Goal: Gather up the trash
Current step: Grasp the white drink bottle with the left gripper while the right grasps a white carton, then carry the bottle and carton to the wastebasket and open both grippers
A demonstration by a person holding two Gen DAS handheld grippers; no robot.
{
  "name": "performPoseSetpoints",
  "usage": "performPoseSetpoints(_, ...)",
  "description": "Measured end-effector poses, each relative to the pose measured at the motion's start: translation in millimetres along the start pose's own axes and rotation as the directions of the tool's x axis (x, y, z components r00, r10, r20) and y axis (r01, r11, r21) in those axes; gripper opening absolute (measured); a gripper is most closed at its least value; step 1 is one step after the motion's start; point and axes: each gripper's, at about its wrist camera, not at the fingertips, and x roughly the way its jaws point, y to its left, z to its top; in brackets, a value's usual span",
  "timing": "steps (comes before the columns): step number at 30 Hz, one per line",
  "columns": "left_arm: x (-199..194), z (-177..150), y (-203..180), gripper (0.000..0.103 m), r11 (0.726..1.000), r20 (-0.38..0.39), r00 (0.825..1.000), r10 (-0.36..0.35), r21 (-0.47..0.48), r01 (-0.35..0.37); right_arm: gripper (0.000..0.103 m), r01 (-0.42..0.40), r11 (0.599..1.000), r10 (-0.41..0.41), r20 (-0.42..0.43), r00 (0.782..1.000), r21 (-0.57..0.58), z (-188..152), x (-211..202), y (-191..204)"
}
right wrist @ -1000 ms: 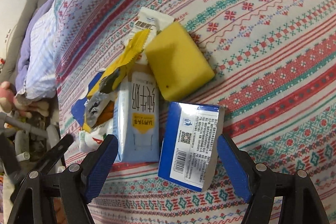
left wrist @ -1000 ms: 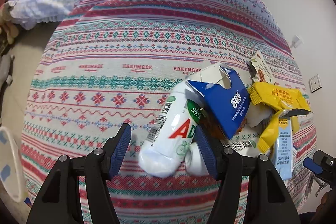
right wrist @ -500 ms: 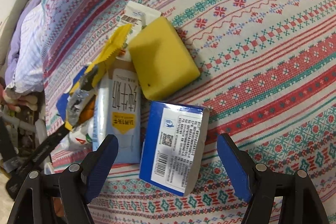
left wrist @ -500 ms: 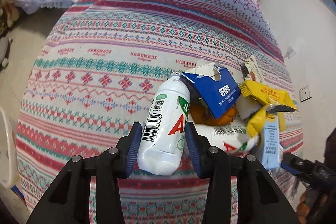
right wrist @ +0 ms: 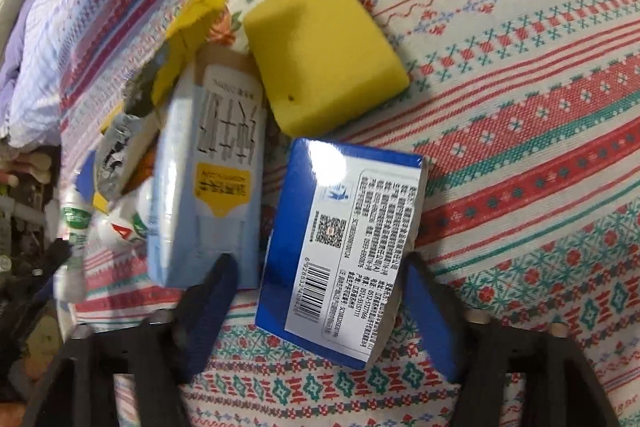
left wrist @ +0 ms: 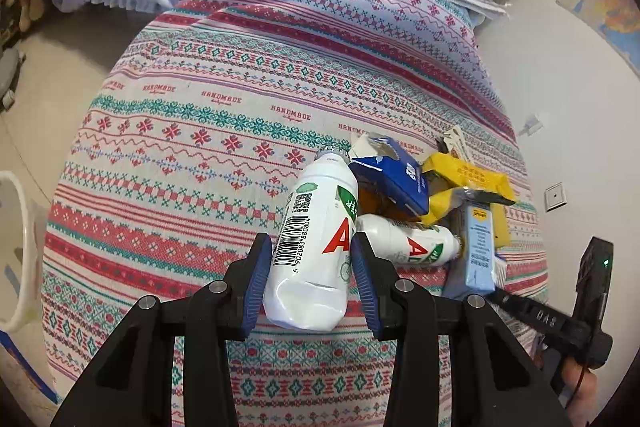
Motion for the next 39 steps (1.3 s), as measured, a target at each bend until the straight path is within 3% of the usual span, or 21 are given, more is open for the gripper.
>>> performPoseSetpoints(4,-13,-1,6,0.043,1.000,0.022,1.000,-0.019,-0.010,0.020,0.051,0.046,0.998,-0.044,0.033,0.998,-0.051,-5,3,10)
performPoseSetpoints(6,-19,-3,10,0.043,0.999,0.029,0.999,-0.028,-0.018,0.028,0.016,0.031,0.997,-0.025,0.086,0.996,-0.064,-4,-8,12)
performPoseSetpoints(9,-24,-3,16,0.043,0.999,0.038,0.999,-0.035,-0.032,0.036,0.003,-0.016,0.998,0.024,0.122,0.992,-0.068,-1,-24,11)
performPoseSetpoints(11,-27,-3,18,0.043,0.998,0.044,0.998,-0.045,-0.039,0.046,0.003,0.013,0.996,0.000,0.146,0.989,-0.084,-2,-26,12)
performPoseSetpoints(15,-36,-5,26,0.042,0.996,0.055,0.996,-0.071,-0.051,0.074,0.000,-0.013,0.994,0.031,0.158,0.987,-0.112,-5,-29,20)
performPoseSetpoints(21,-49,-8,45,0.042,0.974,0.051,0.979,-0.199,-0.098,0.204,0.000,0.019,0.981,0.028,0.238,0.971,-0.192,-11,-49,42)
performPoseSetpoints(25,-60,-5,60,0.042,0.977,0.091,0.981,-0.171,-0.116,0.181,0.000,0.094,0.974,-0.024,0.322,0.947,-0.205,-13,-67,46)
performPoseSetpoints(31,-77,-2,99,0.042,0.968,0.134,0.983,-0.122,-0.201,0.148,0.000,0.054,0.968,0.049,0.395,0.917,-0.245,-13,-92,54)
performPoseSetpoints(33,-86,-1,119,0.042,0.962,0.157,0.983,-0.097,-0.239,0.134,0.000,0.080,0.959,0.042,0.418,0.908,-0.270,-16,-91,64)
performPoseSetpoints(39,-111,-8,182,0.042,0.921,0.201,0.977,-0.066,-0.364,0.137,0.000,0.055,0.941,0.090,0.402,0.911,-0.334,-27,-81,87)
